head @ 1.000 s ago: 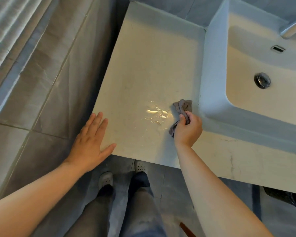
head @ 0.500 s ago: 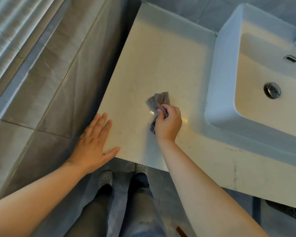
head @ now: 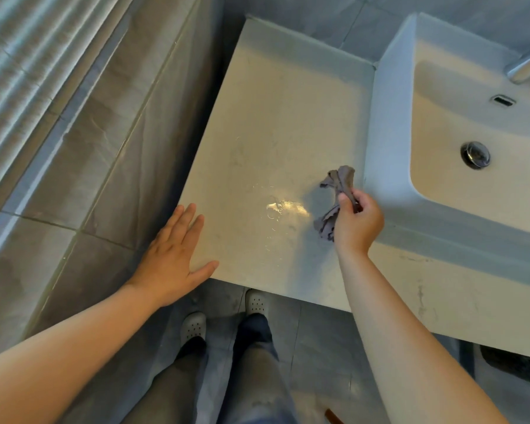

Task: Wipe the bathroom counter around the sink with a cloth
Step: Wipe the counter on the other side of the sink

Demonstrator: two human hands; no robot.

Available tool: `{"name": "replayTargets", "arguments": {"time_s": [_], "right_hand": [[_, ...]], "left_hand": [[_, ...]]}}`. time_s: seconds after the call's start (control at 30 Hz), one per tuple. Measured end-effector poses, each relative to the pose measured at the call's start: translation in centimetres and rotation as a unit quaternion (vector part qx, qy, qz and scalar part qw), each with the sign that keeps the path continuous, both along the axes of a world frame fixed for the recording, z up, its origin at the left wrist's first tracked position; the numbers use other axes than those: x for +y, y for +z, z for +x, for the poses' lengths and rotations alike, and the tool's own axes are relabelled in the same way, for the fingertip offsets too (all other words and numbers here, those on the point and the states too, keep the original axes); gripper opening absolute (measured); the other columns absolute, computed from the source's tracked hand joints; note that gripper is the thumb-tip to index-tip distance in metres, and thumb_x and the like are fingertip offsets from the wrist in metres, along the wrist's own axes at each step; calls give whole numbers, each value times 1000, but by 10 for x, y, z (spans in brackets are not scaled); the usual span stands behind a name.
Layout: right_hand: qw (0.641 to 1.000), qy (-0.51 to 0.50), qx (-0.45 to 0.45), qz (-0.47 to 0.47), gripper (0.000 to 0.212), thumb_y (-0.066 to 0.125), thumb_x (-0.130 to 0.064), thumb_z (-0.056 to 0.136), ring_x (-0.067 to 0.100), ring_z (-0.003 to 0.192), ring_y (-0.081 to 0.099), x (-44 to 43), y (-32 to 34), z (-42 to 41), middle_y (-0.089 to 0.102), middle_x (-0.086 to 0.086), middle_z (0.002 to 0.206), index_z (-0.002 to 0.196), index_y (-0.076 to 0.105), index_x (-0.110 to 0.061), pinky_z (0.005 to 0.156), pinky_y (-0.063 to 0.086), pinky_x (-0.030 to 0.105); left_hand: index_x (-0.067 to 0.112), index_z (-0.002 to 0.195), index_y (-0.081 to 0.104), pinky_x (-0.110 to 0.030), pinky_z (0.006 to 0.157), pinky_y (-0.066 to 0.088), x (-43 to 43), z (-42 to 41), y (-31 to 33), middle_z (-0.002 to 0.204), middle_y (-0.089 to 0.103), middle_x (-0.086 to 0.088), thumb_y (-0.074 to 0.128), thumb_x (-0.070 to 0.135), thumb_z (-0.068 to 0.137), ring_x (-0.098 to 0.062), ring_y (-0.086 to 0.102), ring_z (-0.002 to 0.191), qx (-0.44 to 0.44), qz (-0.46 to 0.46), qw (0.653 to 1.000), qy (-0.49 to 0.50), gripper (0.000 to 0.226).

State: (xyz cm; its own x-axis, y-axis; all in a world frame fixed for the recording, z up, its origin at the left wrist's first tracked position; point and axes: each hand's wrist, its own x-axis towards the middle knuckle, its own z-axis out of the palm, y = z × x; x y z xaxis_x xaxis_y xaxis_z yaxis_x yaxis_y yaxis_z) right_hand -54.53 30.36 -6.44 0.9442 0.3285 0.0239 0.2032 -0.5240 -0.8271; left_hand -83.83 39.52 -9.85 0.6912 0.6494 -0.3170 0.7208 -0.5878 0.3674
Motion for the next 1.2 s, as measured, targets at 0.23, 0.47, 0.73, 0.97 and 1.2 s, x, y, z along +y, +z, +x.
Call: {"name": "replayTargets", "arguments": {"time_s": [0.23, 0.47, 0.73, 0.97, 1.2], "right_hand": [[997, 29, -39, -67, 18, 60, -14, 88, 17, 92, 57, 44, -28, 12, 64, 5, 103, 104, 67, -10, 75, 37, 18], [990, 128, -50, -29, 17, 61, -7, 86, 20, 95, 57, 90, -35, -34, 62, 7, 104, 103, 66, -6, 77, 32, 11], [974, 214, 74, 13, 15, 65, -17, 83, 14, 89, 62, 73, -6, -54, 69, 2, 94, 97, 71, -11, 78, 48, 24], [995, 91, 35, 3, 19, 64, -19, 87, 13, 93, 63, -20, 5, -28, 68, 1, 99, 104, 68, -13, 84, 52, 29], [998, 34, 1, -58, 17, 62, -16, 89, 10, 90, 56, -49, -20, -39, 62, -3, 98, 105, 66, -10, 73, 36, 2]], "left_hand": [[18, 151, -6, -35, 116, 6, -2, 3, 0, 155, -27, 7, 13, 75, 76, -8, -29, 140, 4, 4, 1000, 11, 96], [18, 151, -4, -36, 114, 7, -4, 3, -3, 156, -25, 6, 16, 77, 77, -9, -26, 141, -1, 7, 1000, 20, 96], [15, 151, 2, -37, 116, 6, -4, 3, -3, 158, -18, 3, 20, 75, 78, -11, -22, 143, -10, 15, 1000, 15, 97], [16, 151, -2, -38, 117, 6, -2, 2, 0, 156, -24, 5, 17, 76, 77, -9, -27, 141, 4, 5, 1000, 5, 98], [19, 152, -3, -37, 117, 6, 0, 1, 1, 156, -25, 7, 16, 76, 75, -7, -28, 140, 3, -6, 1000, 7, 97]]}}
